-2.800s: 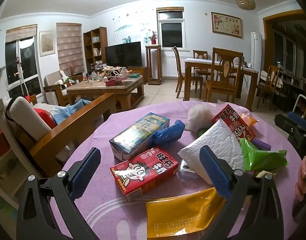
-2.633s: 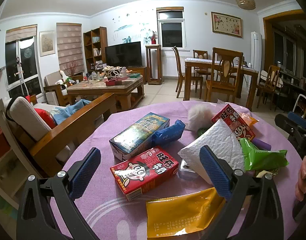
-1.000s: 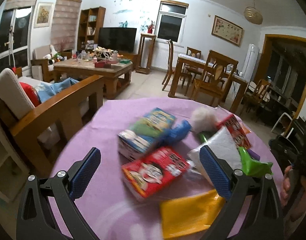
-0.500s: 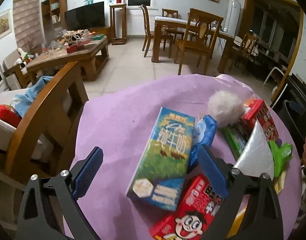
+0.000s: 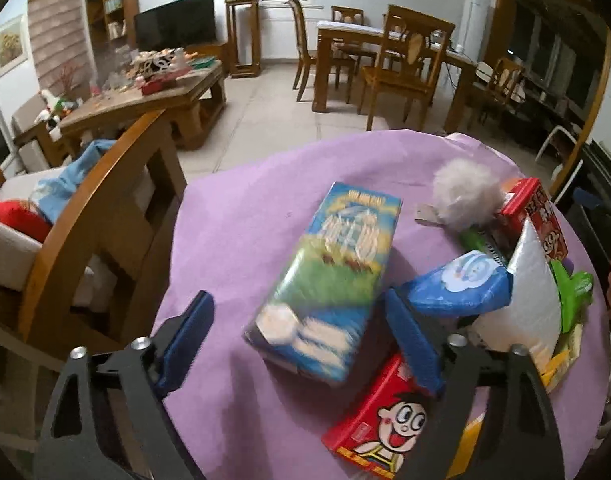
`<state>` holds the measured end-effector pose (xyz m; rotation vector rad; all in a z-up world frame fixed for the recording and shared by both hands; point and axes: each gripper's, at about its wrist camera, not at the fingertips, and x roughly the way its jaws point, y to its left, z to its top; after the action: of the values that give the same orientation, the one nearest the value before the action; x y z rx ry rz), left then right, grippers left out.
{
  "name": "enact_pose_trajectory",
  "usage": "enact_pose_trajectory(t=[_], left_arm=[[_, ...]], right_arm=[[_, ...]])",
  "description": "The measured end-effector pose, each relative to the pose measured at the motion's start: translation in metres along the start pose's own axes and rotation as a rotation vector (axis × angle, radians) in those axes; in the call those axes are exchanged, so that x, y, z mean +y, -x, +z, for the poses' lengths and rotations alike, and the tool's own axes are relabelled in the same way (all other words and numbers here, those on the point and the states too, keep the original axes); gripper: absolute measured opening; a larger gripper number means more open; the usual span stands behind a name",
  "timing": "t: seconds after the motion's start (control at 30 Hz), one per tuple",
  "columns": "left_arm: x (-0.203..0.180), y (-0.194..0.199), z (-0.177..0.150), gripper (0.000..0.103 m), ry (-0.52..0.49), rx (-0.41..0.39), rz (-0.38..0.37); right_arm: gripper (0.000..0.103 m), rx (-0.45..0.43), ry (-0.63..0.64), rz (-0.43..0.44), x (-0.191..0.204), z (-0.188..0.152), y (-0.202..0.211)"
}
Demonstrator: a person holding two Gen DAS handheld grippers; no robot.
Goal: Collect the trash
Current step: 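Grasp the blue-green milk carton with left tool while right tool grasps red milk box, then carry both cartons to the black bin and open both tools to drop them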
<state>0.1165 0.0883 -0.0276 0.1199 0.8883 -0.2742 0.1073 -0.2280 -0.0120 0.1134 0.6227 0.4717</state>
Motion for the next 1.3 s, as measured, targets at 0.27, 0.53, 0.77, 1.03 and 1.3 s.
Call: enact_pose_trajectory(t=[0.27, 0.53, 0.77, 1.03, 1.3], left_arm=[[-0.014, -0.004, 0.022, 0.076, -0.020, -0.013, -0.052], [-0.027, -0.042, 0.023, 0.059, -0.054, 0.065, -0.089], [-0.010, -0.021, 0.008, 0.050, 0.082, -0.043, -0.117], [-0.007, 0.015, -0.004, 0.050, 0.127, -0.143, -0.144], [-0.020, 0.052, -0.003, 0.050, 0.137, -0.260, -0.166]], right_arm=[[0.078, 0.017, 0.045, 0.034, 0.018, 0.002, -0.006], [0.076, 0.036, 0.075, 0.044, 0.034, 0.013, -0.019], [0.065, 0.145, 0.137, 0.035, 0.060, 0.032, -0.067], [0.052, 0.249, 0.101, 0.069, 0.068, 0.026, -0.109], [0.033, 0.130, 0.081, 0.113, 0.075, 0.022, -0.066]])
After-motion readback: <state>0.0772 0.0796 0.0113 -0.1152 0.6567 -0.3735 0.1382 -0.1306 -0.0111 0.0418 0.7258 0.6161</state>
